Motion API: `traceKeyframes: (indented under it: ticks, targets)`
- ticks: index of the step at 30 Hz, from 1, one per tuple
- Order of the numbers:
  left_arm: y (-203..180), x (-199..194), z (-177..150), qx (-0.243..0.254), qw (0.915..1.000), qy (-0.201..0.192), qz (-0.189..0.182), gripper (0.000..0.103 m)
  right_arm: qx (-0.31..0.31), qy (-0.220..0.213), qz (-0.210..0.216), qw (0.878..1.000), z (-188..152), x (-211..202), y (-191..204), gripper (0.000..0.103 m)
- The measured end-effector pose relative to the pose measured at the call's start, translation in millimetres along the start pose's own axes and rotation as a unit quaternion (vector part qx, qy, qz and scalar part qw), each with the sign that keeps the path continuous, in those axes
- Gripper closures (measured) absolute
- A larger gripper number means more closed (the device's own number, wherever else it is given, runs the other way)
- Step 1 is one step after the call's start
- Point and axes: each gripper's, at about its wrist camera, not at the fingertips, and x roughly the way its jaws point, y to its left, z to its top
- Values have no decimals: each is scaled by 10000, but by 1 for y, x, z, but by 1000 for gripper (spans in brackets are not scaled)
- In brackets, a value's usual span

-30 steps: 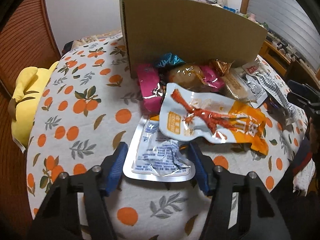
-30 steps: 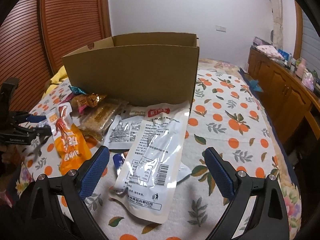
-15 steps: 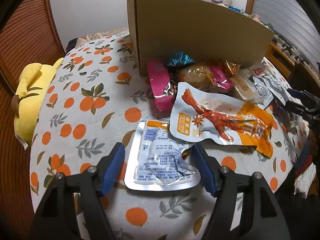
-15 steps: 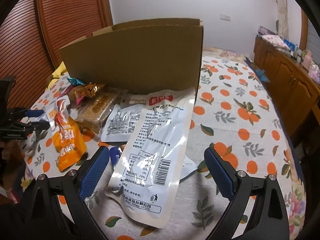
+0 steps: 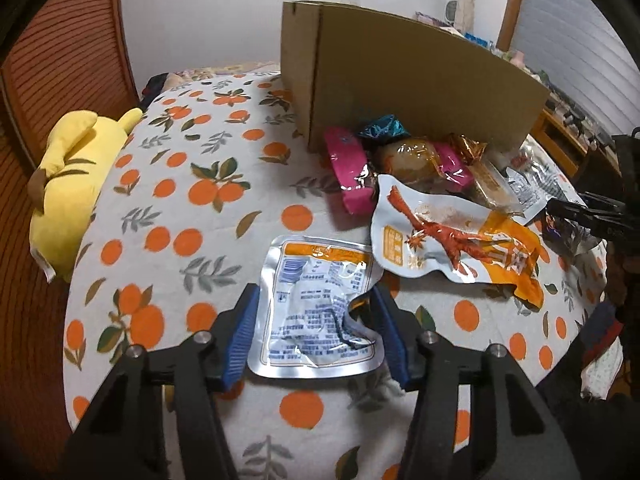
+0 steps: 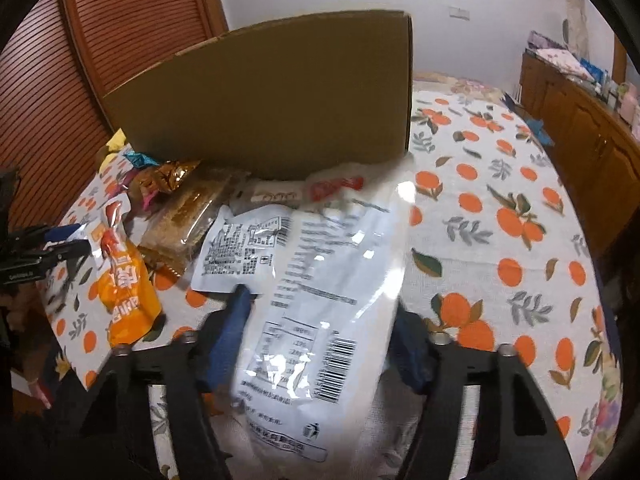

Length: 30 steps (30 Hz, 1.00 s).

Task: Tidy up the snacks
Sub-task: 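Grasp the clear red-labelled bag with the right gripper while the left lifts the sachet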

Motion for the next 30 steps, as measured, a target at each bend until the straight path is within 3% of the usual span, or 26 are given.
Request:
traceKeyframes:
  ticks: [2,5,8,30]
  targets:
    - [3,-3,-3,-68,10000,-50,-4,48,23,-75,-3,10000,1,-5,-3,64]
    - [4,-5,-6,-126,9999,-105,-9,48,6,-178,-101,9998,3,-15,-4,75]
    - [5,-8,-7,-172,9997,-178,-25,48,-56,-255,-139,9996,3,-22,-4,80]
    - [-1,-54,4,-258,9957,-886,12,49,-333,-779,-108,9964,10,-67,10,80]
